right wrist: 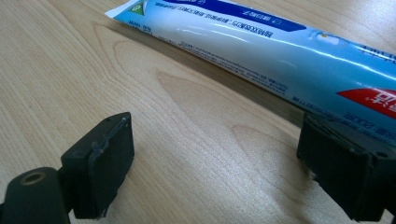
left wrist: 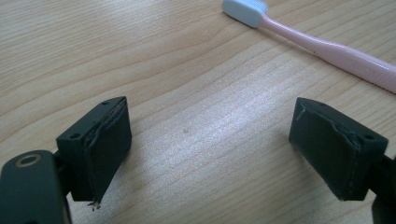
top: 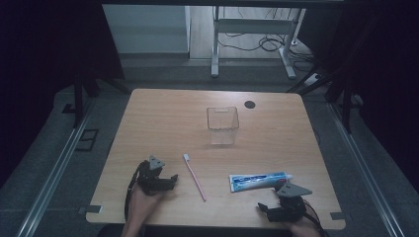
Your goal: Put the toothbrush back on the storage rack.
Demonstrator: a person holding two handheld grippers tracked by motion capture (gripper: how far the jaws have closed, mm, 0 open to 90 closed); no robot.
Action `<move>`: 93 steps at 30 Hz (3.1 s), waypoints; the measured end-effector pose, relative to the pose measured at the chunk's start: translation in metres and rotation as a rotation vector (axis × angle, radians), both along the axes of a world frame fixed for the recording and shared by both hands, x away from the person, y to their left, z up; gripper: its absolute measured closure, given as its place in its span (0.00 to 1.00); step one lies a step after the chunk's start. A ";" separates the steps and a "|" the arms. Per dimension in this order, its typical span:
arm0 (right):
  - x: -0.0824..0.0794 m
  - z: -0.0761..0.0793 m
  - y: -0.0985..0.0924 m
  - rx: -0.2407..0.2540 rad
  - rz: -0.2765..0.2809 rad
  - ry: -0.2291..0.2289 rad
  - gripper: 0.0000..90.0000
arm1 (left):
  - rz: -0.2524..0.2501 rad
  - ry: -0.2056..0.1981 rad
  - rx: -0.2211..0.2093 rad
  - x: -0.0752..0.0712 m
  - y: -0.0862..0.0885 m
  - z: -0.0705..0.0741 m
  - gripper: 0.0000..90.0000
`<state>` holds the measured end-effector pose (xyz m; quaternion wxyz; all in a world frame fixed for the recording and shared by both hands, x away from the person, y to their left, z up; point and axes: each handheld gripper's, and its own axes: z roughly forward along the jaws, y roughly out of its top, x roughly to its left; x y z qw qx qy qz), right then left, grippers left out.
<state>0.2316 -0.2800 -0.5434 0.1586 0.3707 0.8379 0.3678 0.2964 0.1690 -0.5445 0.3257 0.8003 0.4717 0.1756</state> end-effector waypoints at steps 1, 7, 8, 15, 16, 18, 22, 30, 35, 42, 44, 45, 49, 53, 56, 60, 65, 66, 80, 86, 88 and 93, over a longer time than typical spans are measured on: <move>0.000 0.000 0.000 0.000 0.000 -0.001 0.12 | 0.000 0.000 0.000 0.000 0.000 0.000 0.15; 0.000 0.000 0.000 0.000 0.001 -0.001 0.12 | -0.006 0.001 0.002 0.000 -0.001 0.000 0.15; 0.000 0.000 0.000 0.000 0.001 -0.001 0.12 | -0.012 0.010 0.008 0.000 -0.003 0.002 0.16; 0.000 0.000 0.000 0.000 0.000 -0.001 0.12 | -0.056 0.025 0.009 0.000 -0.014 0.007 0.20; 0.000 0.000 0.000 0.000 0.000 -0.001 0.12 | -0.062 0.021 0.005 0.000 -0.016 0.008 0.21; 0.000 0.000 0.000 0.001 -0.001 -0.002 0.12 | -0.067 0.017 -0.002 0.000 -0.017 0.011 0.23; 0.000 0.000 0.000 0.000 -0.002 -0.004 0.12 | -0.084 0.009 -0.024 -0.001 -0.018 0.016 0.32; 0.000 0.000 0.000 0.002 -0.008 -0.003 0.12 | -0.132 0.021 -0.075 -0.002 -0.026 0.023 0.58; 0.000 0.000 0.000 0.002 -0.009 -0.002 0.12 | -0.177 0.033 -0.073 -0.003 -0.043 0.027 0.81; 0.000 0.000 0.000 0.002 -0.010 -0.003 0.12 | -0.254 0.054 -0.085 -0.003 -0.063 0.028 0.99; 0.000 0.000 0.000 0.002 -0.010 -0.003 0.12 | -0.285 0.070 -0.090 -0.004 -0.073 0.028 1.00; 0.000 0.000 0.001 0.002 -0.011 -0.004 0.12 | -0.296 0.078 -0.087 -0.005 -0.077 0.028 1.00; 0.000 0.000 0.001 0.002 -0.011 -0.004 0.12 | -0.320 0.096 -0.082 -0.007 -0.086 0.025 1.00; 0.000 0.000 0.000 0.002 -0.010 -0.003 0.12 | -0.334 0.111 -0.079 -0.011 -0.092 0.022 0.99; 0.000 0.000 0.001 0.002 -0.011 -0.004 0.12 | -0.337 0.126 -0.077 -0.015 -0.094 0.020 0.99; 0.000 0.000 0.001 0.002 -0.011 -0.004 0.12 | -0.341 0.142 -0.066 -0.019 -0.094 0.018 0.99; 0.000 0.000 0.001 0.002 -0.011 -0.004 0.12 | -0.328 0.153 -0.049 -0.022 -0.086 0.018 0.99; 0.000 0.000 0.001 0.003 -0.011 -0.004 0.12 | -0.327 0.154 -0.051 -0.023 -0.084 0.017 0.99; 0.000 0.000 0.001 0.003 -0.012 -0.003 0.12 | -0.259 0.160 -0.045 -0.027 -0.048 0.017 0.98; 0.000 0.000 0.001 0.003 -0.013 -0.004 0.12 | -0.235 0.156 -0.030 -0.025 -0.033 0.018 0.98; 0.000 0.000 0.001 0.003 -0.013 -0.004 0.12 | -0.224 0.159 -0.024 -0.024 -0.028 0.018 0.98; 0.000 0.000 0.001 0.003 -0.014 -0.004 0.12 | -0.197 0.158 0.000 -0.021 -0.014 0.019 0.99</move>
